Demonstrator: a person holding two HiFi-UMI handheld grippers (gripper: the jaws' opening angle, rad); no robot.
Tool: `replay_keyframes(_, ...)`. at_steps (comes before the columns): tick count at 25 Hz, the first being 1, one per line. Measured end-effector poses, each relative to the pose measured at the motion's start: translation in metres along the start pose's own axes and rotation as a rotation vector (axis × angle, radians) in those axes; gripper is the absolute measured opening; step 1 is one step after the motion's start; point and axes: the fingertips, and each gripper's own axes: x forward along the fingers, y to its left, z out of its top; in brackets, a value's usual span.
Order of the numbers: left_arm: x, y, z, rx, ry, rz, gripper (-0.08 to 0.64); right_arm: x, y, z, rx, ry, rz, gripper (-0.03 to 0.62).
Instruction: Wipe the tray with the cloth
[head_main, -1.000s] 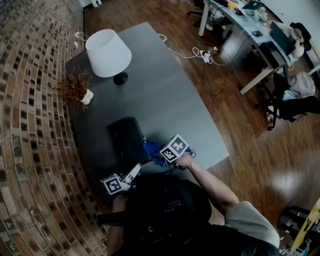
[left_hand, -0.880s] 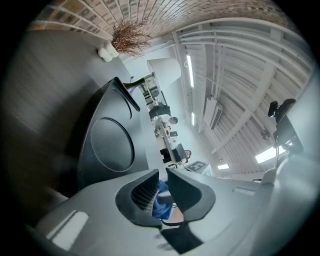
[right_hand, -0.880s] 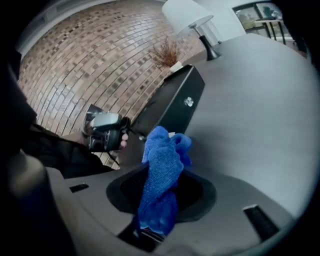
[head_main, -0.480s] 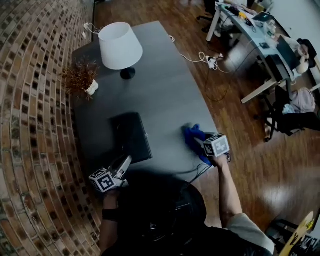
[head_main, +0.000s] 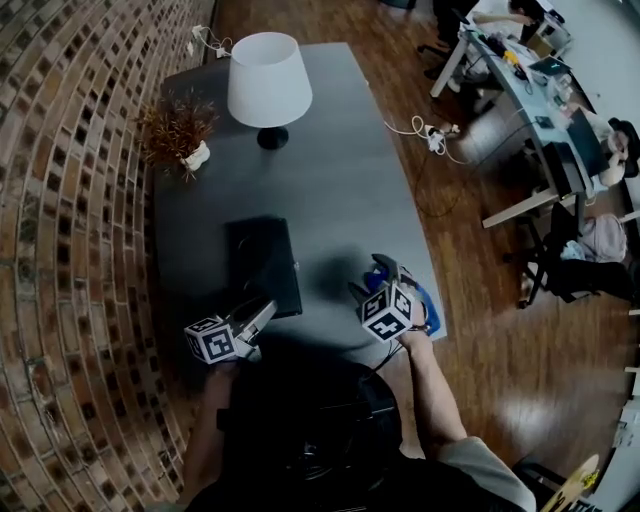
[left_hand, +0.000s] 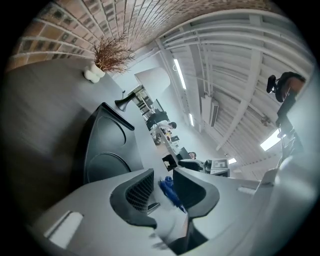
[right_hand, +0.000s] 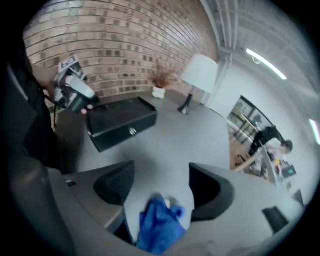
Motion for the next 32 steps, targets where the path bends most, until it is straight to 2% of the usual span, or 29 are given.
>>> replay_keyframes(1,0.001,-0.001,0.0,-0.001,0.001,-0.004,0.112,0.01,0.019,0.022,-0.07,-0.038,0.039,0.282)
replay_keyframes(2,0.002,-0.002,0.0,-0.002,0.001,-0.007,0.112,0.024,0.038,0.04,-0.144,-0.056,0.079,0.235)
replay_keyframes(4,0.003,-0.003,0.0,-0.006,0.0,-0.008,0.112,0.056,0.067,0.059,-0.283,-0.043,0.138,0.232)
replay_keyframes(5,0.005,-0.004,-0.001,-0.007,0.001,-0.009,0.112,0.071,0.076,0.065,-0.335,-0.029,0.159,0.21)
replay_keyframes(6,0.006,-0.005,-0.002,-0.008,0.002,-0.012,0.111,0.084,0.081,0.07,-0.376,-0.013,0.178,0.175)
replay_keyframes(10,0.008,-0.007,-0.003,-0.02,-0.004,-0.027,0.109,0.118,0.1,0.076,-0.523,0.066,0.248,0.175)
replay_keyframes(13,0.007,-0.004,-0.003,-0.035,-0.015,-0.036,0.107,0.124,0.106,0.074,-0.626,0.103,0.272,0.143)
replay_keyframes(14,0.007,-0.004,-0.002,-0.038,-0.019,-0.038,0.106,0.124,0.106,0.075,-0.651,0.103,0.269,0.13)
replay_keyframes(15,0.007,-0.004,0.0,-0.039,-0.023,-0.038,0.106,0.125,0.104,0.076,-0.671,0.101,0.264,0.069)
replay_keyframes(20,0.006,-0.004,0.002,-0.065,-0.033,-0.035,0.104,0.122,0.088,0.061,-0.78,0.138,0.227,0.069)
replay_keyframes(25,0.006,-0.005,0.002,-0.074,-0.035,-0.039,0.104,0.114,0.048,0.019,-0.799,0.193,0.189,0.069)
replay_keyframes(28,0.005,-0.002,0.001,-0.069,-0.031,-0.038,0.103,0.112,0.038,0.011,-0.821,0.198,0.194,0.068)
replay_keyframes(32,0.007,-0.004,0.001,-0.072,-0.031,-0.038,0.103,0.106,0.027,-0.011,-0.828,0.29,0.205,0.069)
